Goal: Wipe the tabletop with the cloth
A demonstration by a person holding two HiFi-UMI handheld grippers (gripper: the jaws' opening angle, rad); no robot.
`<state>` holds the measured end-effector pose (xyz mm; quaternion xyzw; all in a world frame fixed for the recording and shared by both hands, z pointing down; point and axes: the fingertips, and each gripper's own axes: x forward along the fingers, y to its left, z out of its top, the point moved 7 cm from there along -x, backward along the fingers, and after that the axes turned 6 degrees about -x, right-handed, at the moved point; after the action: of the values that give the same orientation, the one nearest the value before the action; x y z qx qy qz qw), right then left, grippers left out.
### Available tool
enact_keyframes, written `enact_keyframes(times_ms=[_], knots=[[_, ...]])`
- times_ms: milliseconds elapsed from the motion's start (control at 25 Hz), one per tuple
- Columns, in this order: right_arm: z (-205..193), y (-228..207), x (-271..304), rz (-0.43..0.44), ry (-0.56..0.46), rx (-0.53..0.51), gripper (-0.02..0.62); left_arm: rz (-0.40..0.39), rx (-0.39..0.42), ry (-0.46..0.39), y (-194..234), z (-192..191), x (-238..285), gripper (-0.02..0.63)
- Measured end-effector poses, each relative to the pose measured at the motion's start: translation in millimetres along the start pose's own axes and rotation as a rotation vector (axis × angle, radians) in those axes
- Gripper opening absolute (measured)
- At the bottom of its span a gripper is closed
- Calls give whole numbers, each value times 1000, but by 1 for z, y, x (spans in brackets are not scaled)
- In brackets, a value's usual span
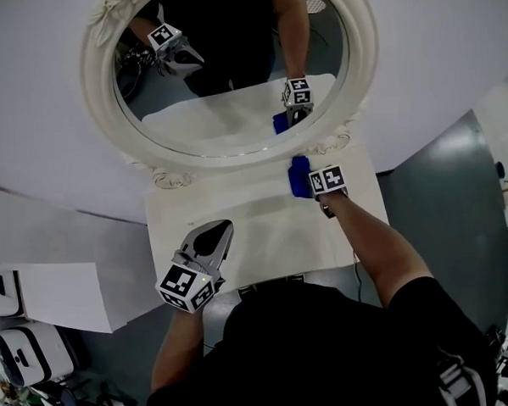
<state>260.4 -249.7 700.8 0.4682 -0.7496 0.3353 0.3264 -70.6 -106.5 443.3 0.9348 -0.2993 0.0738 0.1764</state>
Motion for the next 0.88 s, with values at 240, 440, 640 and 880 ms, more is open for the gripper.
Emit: enact_keyframes(times_ms=[240,440,640,880], knots=[[-18,-63,-30,-79,0,38,41,-24,6,7,-12,2,23,11],[-29,-98,-50,-131,-8,59,41,-31,10,15,-21,1,31,11],[-36,-124,-63,-168,-15,77,41,-26,13,17,-24,3,37,11],[-45,-138,-70,-187,-24,95,41,-16,19,17,-25,4,37,11]])
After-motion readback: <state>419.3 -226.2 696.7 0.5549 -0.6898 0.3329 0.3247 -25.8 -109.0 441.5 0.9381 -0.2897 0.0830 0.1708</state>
